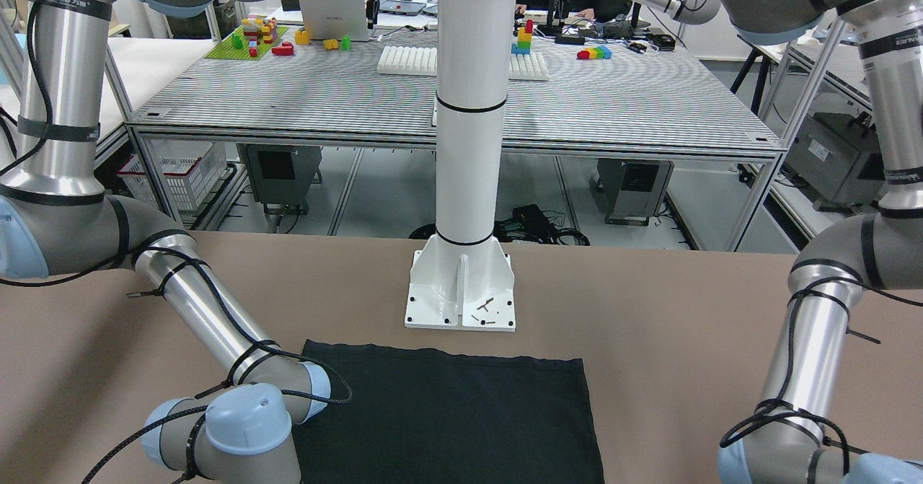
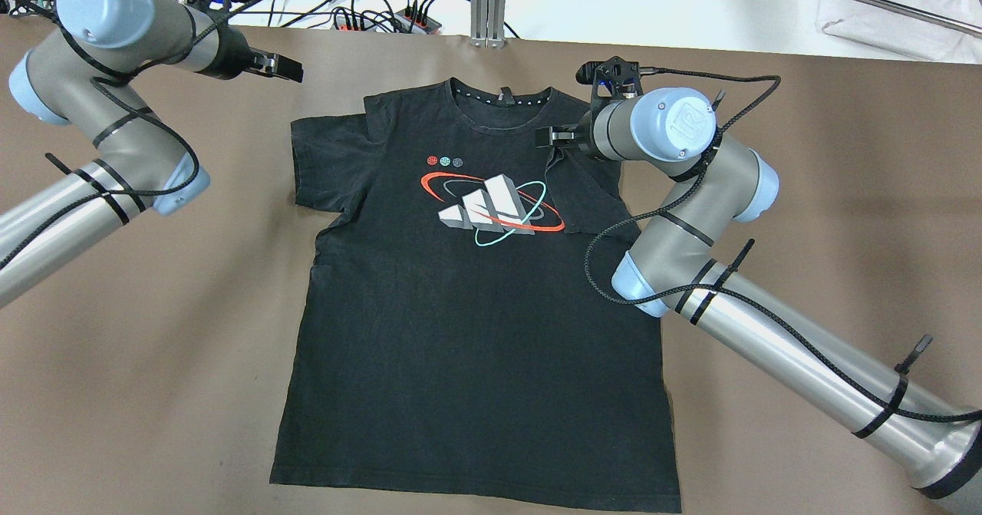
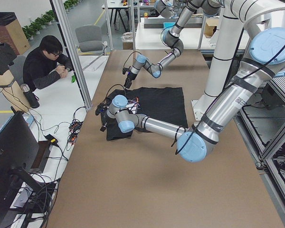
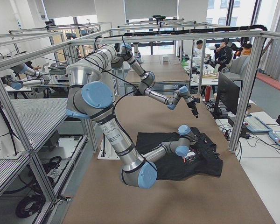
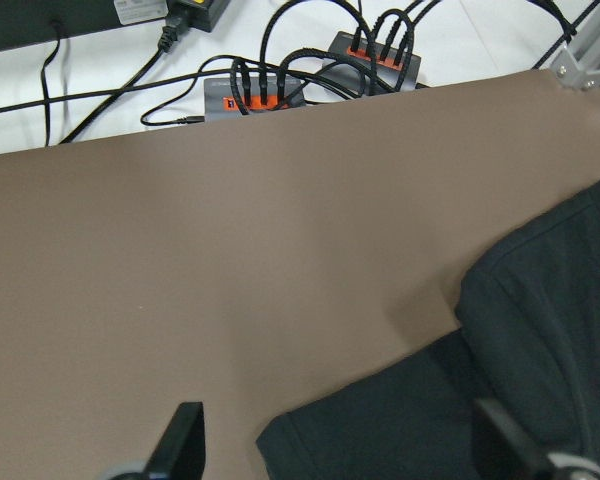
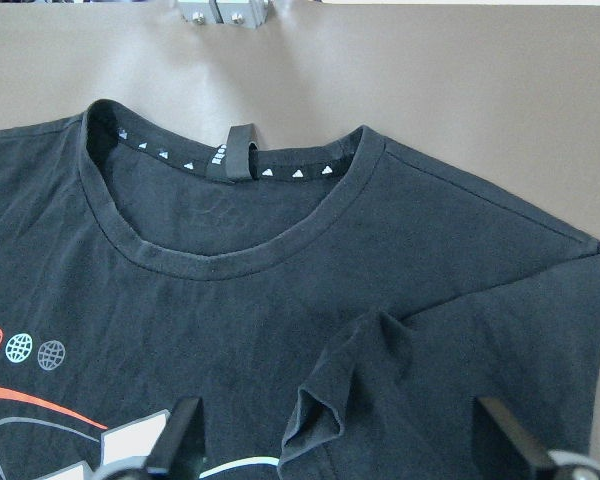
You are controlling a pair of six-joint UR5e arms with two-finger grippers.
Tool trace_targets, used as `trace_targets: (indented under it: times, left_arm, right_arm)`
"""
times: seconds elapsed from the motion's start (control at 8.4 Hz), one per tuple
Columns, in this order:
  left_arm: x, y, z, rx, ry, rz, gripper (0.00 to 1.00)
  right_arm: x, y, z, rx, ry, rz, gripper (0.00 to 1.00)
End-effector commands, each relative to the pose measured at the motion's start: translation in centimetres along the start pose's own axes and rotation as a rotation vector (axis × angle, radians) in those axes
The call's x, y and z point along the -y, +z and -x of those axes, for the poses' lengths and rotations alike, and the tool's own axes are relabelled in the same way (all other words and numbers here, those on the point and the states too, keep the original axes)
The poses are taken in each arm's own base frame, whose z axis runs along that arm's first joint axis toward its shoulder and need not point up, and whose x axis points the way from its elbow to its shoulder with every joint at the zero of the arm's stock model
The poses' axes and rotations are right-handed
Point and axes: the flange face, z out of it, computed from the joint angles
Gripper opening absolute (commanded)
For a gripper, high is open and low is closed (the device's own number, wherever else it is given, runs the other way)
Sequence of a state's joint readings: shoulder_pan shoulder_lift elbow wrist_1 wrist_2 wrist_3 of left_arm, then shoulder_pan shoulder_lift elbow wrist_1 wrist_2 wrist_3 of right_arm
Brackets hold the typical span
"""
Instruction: Fold clothes
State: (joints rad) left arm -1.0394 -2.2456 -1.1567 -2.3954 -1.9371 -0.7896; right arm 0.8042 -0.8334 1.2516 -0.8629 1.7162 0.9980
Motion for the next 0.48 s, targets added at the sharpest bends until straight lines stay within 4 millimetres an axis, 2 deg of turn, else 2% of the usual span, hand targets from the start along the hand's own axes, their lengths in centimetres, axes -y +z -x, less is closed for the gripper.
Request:
trace_targets:
  times: [0.0, 0.24, 0.36]
  left_arm:
    - [-4.5, 4.6, -2.7, 0.043, 0.030, -0.032, 0.94]
    - [-7.4, 8.1, 0.8, 0.052, 0.046, -0.055, 0.94]
    - [-7.5, 8.4, 1.1, 0.058, 0.046, -0.050, 0.94]
  right_arm:
    - [0.6, -0.3, -0.4, 0.004, 0.010, 0.003, 0.94]
    - [0.5, -0.3, -0.5, 0.003, 0.012, 0.004, 0.94]
    - [0.6, -0.3, -0.5, 0.004, 0.019, 0.003, 0.94]
